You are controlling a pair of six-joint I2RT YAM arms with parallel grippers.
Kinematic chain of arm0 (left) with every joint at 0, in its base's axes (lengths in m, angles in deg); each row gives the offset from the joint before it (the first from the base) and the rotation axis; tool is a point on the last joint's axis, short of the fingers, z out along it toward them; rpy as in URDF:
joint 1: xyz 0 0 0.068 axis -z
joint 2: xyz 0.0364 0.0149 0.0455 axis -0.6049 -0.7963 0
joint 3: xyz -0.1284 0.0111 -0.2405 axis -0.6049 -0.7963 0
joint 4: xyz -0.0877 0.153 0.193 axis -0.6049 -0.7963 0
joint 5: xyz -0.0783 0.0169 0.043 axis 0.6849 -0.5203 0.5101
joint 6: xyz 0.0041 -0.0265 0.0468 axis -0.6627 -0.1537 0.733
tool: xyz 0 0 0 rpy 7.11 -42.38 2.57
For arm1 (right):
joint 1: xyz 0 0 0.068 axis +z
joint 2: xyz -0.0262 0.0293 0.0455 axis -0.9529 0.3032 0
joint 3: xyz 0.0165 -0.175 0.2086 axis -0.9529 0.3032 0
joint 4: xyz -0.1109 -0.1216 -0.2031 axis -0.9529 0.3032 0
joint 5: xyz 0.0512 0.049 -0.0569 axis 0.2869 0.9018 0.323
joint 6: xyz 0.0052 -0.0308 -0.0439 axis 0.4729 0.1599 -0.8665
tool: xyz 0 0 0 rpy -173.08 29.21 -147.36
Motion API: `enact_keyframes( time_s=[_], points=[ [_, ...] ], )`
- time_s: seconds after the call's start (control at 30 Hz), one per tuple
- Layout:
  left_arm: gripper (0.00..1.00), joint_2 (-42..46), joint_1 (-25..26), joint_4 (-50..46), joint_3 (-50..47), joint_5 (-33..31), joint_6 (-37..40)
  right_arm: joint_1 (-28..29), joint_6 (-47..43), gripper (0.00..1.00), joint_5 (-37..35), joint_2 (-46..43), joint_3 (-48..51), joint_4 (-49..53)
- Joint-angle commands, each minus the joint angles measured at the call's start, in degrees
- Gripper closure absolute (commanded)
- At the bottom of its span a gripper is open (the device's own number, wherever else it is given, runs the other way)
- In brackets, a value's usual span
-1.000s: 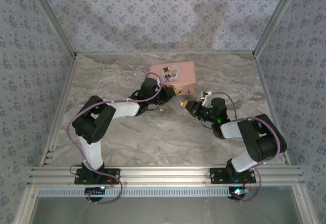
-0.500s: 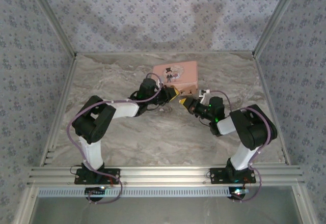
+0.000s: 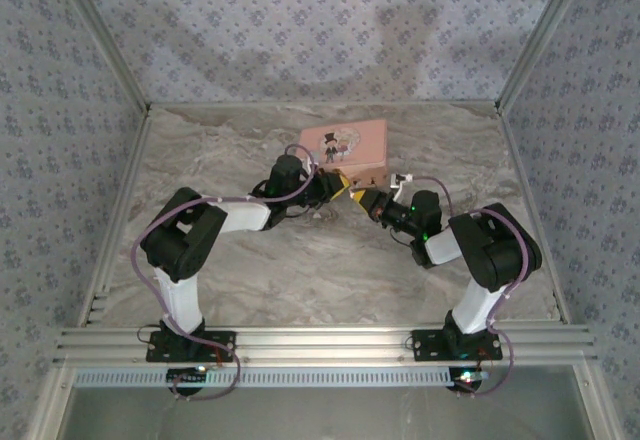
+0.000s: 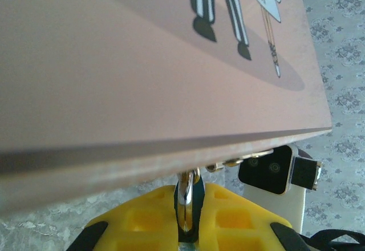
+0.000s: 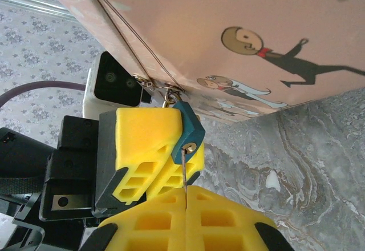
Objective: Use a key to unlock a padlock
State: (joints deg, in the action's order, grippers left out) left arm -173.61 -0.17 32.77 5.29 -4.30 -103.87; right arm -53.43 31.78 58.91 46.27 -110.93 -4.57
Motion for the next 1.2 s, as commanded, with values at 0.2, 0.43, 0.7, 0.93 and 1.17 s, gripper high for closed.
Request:
enact_keyframes(
  time_s=[0.2,0.43,0.7,0.93,1.17],
  points=[
    [0.98,1.66,-0.23,6.44,-0.16,2.45,-2.16,0.55,1.28,1.00,0.66,2.05,-1.40,-3.74],
    [0.98,1.14,-0.33,7.88,-0.05,3.18,-2.95,0.45,2.28,1.00,0.55,3.12,-1.99,-5.23],
    [0.98,0.61,-0.30,9.34,-0.18,4.35,-3.57,0.02,5.42,1.00,0.75,3.60,-3.10,-6.30],
    [0.98,0.49,-0.28,10.33,-0.34,5.09,-3.68,0.00,14.22,1.00,0.75,4.67,-4.96,-6.35],
    [0.98,0.40,-0.17,11.04,-0.26,5.89,-3.84,-1.40,18.36,1.00,-0.22,5.23,-4.58,-6.32]
  ],
)
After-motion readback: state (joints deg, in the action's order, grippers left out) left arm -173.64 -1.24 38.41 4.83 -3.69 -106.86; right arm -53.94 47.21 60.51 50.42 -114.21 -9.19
